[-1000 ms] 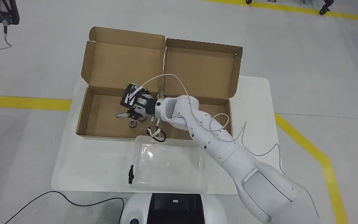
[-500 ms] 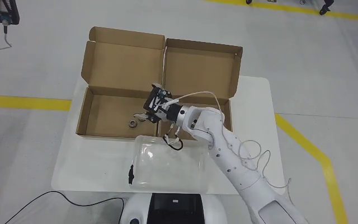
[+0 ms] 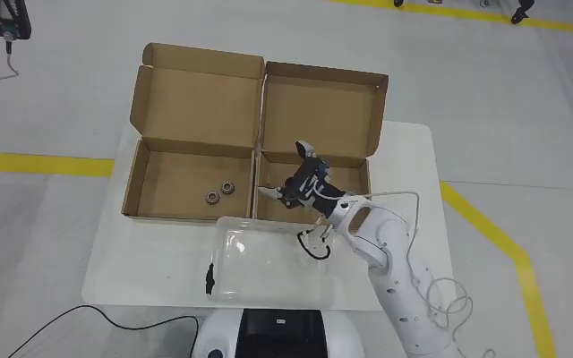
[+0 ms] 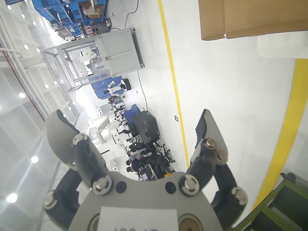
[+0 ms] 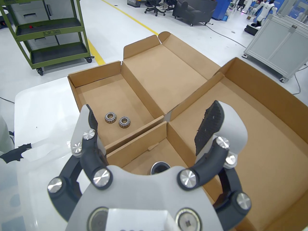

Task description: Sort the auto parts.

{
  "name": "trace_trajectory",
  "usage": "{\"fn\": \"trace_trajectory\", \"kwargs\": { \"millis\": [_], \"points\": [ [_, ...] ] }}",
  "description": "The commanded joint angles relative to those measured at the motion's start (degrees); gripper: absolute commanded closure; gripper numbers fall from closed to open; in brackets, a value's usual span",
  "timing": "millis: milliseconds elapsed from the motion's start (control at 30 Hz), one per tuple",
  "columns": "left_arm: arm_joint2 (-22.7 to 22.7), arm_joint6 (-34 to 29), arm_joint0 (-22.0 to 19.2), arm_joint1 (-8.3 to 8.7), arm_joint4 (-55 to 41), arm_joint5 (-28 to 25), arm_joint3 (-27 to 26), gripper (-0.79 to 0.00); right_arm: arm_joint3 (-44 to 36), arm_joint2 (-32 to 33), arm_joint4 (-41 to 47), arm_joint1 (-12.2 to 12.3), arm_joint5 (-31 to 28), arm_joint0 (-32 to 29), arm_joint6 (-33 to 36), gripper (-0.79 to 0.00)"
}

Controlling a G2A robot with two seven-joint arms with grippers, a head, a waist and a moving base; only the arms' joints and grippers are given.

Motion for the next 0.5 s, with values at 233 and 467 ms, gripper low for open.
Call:
{"fn": "trace_trajectory", "kwargs": {
  "millis": [233, 467],
  "points": [
    [0.0, 0.0, 0.0, 0.0, 0.0, 0.0, 0.0, -0.785, -9.9, 5.7, -2.6, 1.7, 3.8, -10.8, -1.5, -0.785],
    [0.0, 0.0, 0.0, 0.0, 0.0, 0.0, 0.0, -0.785, -16.7, 10.6, -4.7, 2.9, 6.7, -20.6, -6.8, -0.785]
  ]
}}
